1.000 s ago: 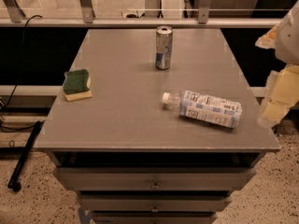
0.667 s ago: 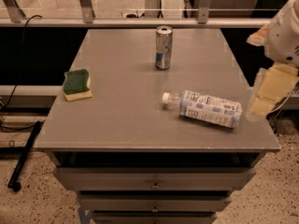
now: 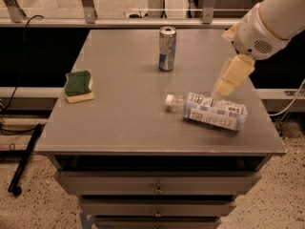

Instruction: Knock redbull can over

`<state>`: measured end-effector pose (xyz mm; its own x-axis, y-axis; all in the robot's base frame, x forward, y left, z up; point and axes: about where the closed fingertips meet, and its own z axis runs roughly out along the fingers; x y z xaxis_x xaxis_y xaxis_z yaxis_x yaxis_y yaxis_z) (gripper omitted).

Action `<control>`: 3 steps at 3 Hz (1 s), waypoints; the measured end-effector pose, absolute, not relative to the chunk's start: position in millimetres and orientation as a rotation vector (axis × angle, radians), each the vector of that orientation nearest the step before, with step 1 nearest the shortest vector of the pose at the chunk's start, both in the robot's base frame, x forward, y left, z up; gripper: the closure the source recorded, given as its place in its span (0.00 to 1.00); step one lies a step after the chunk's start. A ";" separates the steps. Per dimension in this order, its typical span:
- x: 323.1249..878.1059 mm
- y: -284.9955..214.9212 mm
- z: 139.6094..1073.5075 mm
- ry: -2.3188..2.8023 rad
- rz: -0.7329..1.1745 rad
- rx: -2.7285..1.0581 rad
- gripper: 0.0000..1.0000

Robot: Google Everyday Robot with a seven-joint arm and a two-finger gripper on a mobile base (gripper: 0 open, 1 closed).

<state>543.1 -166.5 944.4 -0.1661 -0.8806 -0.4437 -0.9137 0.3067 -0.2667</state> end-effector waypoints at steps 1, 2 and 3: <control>579.9 -139.8 933.6 1.995 0.189 -1.528 0.00; 612.9 -110.9 922.5 1.929 0.280 -1.493 0.00; 643.0 -91.8 909.8 1.876 0.401 -1.430 0.00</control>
Offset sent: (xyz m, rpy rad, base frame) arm 0.1111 0.0875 -0.0322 0.3278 -0.0463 0.0681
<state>643.0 -91.8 909.8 -0.1135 -0.6978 -0.7072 -0.9260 0.3323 -0.1794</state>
